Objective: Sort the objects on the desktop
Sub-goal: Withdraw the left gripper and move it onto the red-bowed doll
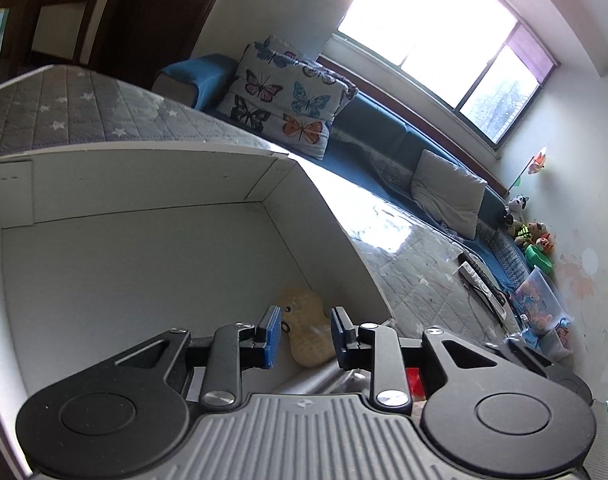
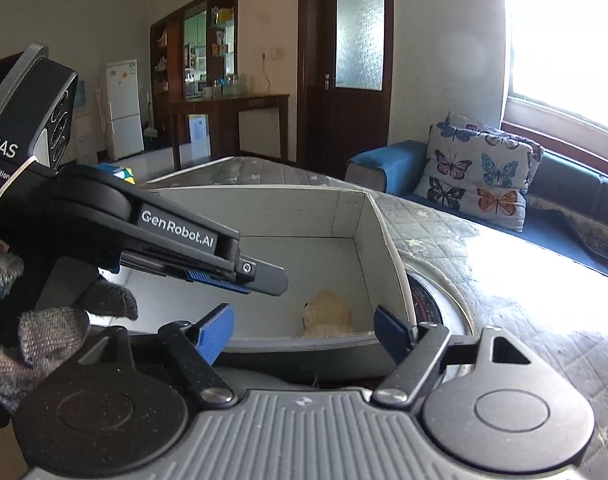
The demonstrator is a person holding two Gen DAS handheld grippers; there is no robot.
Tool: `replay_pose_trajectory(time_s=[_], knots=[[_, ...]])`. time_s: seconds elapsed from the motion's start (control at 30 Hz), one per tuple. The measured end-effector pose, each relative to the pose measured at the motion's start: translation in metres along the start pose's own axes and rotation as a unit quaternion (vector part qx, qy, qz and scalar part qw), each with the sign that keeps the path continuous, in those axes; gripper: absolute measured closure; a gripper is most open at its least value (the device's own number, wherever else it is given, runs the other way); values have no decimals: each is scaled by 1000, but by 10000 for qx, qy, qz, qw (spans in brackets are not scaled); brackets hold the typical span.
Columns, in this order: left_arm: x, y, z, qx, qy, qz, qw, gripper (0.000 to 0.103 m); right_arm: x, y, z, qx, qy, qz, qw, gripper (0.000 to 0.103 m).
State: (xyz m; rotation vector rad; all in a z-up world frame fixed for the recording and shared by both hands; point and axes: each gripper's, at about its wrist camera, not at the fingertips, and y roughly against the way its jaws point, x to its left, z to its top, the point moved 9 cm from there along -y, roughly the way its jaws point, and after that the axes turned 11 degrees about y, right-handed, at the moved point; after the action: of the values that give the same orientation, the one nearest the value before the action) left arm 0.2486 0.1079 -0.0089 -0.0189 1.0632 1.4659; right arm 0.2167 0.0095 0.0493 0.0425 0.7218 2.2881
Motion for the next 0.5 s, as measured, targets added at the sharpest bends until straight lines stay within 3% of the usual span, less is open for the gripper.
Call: replay_pose_trajectory(time_s=[0.27,0.5], knots=[[-10,24,-26,-73,-285,15,9996,73,21,35,-13,-249,203,-96,9994,3],[-11,38,-50,-91,-498,92,9987,72,29,49,-30,-288,150,-120,9994,0]])
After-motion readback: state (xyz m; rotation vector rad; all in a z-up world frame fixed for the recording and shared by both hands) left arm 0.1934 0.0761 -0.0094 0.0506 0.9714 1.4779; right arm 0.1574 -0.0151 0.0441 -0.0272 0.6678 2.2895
